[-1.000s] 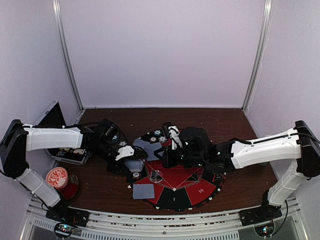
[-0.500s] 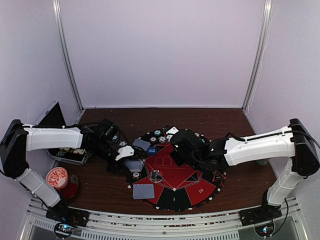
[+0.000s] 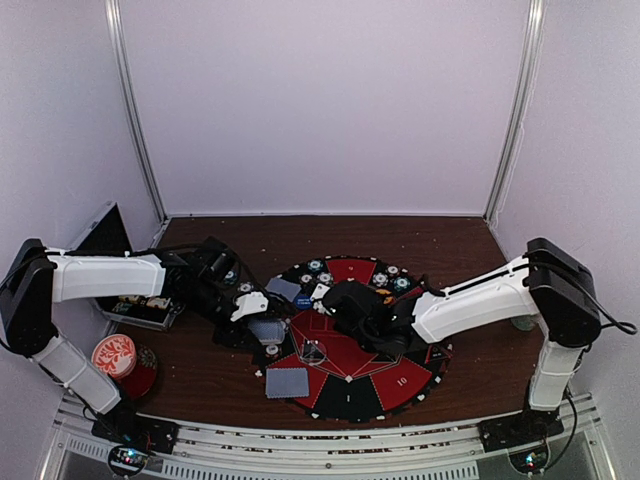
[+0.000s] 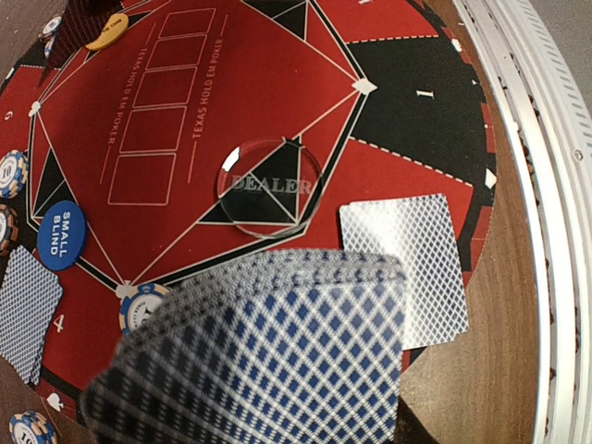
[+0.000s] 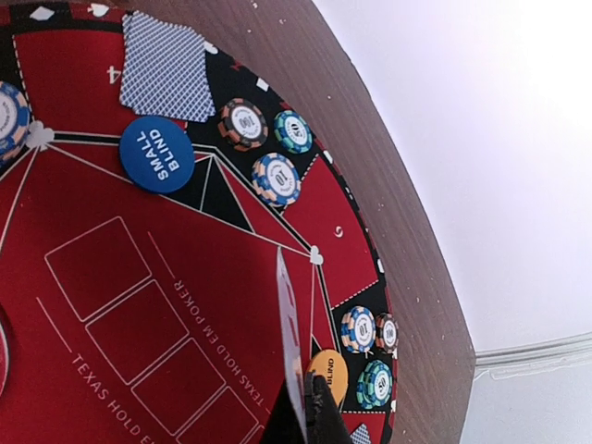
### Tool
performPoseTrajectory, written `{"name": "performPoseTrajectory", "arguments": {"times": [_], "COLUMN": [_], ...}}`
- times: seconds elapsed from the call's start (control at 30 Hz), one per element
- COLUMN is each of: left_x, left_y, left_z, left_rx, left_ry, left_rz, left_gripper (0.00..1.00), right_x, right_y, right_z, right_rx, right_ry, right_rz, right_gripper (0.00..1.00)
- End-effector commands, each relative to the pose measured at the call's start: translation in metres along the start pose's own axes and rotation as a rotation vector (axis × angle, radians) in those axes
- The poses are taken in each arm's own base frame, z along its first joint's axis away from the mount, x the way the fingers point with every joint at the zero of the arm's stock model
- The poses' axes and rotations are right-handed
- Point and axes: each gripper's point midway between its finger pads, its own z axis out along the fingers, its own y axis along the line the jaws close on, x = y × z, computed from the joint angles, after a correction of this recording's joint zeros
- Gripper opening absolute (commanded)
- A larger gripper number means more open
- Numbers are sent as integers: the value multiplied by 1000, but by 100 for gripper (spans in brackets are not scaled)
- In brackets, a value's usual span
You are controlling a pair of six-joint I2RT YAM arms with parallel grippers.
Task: Distribute texas hold em gaming equipment
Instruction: Flop the poker card in the community card area.
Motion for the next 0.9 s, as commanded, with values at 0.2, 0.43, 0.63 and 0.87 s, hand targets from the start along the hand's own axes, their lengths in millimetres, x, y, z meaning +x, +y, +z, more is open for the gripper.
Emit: {"name": "performPoseTrajectory", "arguments": {"times": [0.2, 0.43, 0.63, 0.87], "left_x": [-5, -5, -4, -4], "left_y": [-2, -2, -2, -2], "left_z": [1, 0, 1, 1], "left_rx": [13, 11, 13, 13], "left_ry": [-19, -20, -16, -16], "left_rz": [17, 18, 16, 15], "left_gripper": [39, 39, 39, 39], "right_x": [13, 12, 10, 8], "right_y": [36, 52, 60, 63], "right_z": [29, 31, 34, 33], "right_rx": [-31, -99, -124, -140], "right_ry": [25, -7, -20, -29], "right_rz": [-125, -127, -133, -131], "right_gripper": [0, 0, 2, 10]}}
